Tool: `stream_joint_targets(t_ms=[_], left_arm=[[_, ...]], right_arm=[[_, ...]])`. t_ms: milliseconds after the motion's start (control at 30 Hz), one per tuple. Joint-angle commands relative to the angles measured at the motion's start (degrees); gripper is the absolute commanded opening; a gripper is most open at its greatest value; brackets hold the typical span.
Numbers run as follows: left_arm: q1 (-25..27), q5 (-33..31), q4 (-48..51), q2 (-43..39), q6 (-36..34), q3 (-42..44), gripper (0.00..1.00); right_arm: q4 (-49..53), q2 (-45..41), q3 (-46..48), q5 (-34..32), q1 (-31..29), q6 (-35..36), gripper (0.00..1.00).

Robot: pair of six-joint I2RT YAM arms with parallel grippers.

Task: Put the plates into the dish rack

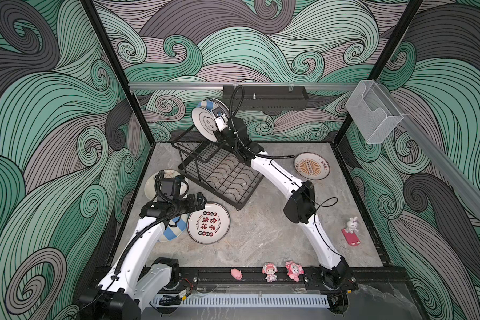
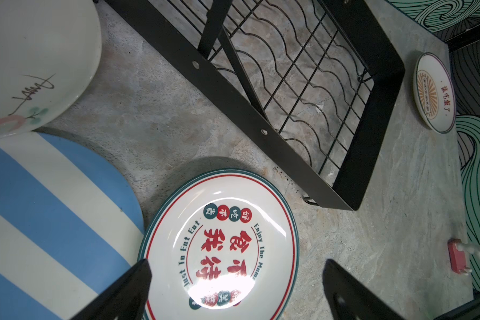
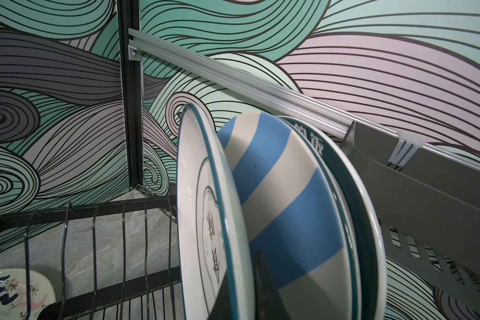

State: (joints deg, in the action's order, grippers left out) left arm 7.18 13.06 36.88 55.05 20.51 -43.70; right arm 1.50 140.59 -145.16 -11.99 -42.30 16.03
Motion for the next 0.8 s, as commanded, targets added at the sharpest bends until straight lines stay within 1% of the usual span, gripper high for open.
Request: stream_joint_targets(t_ms=[0, 33, 100, 133, 200, 467, 567, 767], left_arm=[[-0.24, -0.7, 1.61, 0.33, -0.75, -1.4, 0.99], [-0.26, -0.67, 1.54, 0.35, -0.82, -1.45, 0.99], [-0.24, -0.59, 1.45, 0.41, -0.76, -1.42, 0.99], [-0.24, -0.58, 1.43, 0.48, -0.79, -1.52, 0.99], [-0.24, -0.48, 1.39, 0.5, -0.75, -1.49, 0.99], [-0.31, -0.32, 1.13, -0.05, -0.77, -1.39, 0.99], [-0.24, 0.06, 1.02, -0.22, -0.74, -1.46, 0.99], [-0.24, 1.69, 0.03, -0.75, -2.25, -1.2, 0.99]], right_arm=[[-0.74, 0.64, -2.23, -0.22, 0.29, -0.37, 0.07], [-0.71, 0.56, -2.21, -0.27, 0.29, -0.3, 0.09], [-0.45, 0.56, -2.29, -0.23, 0.29, -0.06, 0.17], [-0.36, 0.39, -2.36, -0.18, 0.29, 0.05, 0.17], [0.05, 0.06, -2.58, -0.08, 0.3, 0.32, 0.24], [1.68, -2.37, -2.58, -0.22, -0.14, 1.94, 0.42], [2.98, -3.71, -2.38, -0.23, -0.48, 2.44, 0.45], [4.28, -7.43, 0.51, -0.05, -1.11, 2.96, 0.46]])
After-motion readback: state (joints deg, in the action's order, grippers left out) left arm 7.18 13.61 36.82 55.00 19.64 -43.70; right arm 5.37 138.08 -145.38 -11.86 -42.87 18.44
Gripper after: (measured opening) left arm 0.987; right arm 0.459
